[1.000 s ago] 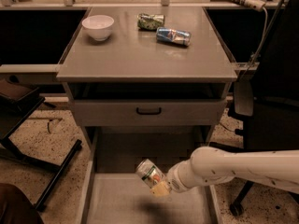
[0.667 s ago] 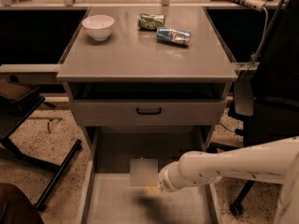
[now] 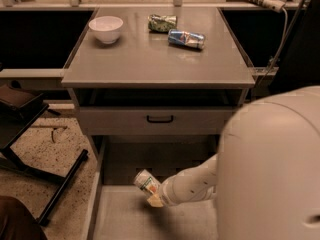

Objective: Place 7up can into middle drawer

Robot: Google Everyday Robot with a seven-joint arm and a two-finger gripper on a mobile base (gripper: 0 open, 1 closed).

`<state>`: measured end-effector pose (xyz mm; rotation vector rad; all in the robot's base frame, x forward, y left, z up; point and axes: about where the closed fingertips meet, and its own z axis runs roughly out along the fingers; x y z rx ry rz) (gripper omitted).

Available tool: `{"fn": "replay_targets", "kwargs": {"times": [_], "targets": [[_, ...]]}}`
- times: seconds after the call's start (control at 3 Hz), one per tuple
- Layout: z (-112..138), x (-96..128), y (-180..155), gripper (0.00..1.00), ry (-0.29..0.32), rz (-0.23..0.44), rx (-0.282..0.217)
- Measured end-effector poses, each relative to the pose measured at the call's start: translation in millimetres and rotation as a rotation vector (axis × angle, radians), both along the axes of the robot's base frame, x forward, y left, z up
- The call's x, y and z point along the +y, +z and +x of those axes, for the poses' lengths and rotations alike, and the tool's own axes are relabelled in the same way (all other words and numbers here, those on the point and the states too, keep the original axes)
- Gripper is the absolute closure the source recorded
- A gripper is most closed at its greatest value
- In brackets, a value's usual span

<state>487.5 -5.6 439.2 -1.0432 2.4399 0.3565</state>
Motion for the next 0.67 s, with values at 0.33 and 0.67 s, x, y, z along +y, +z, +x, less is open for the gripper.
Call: {"fn": "replay_targets", "kwargs": {"times": [0.33, 0.67], "targets": [[3, 7, -21, 1.0, 0.023, -0.074, -0.006], [5, 9, -40, 1.0, 0.03, -0.107, 0.017]]}}
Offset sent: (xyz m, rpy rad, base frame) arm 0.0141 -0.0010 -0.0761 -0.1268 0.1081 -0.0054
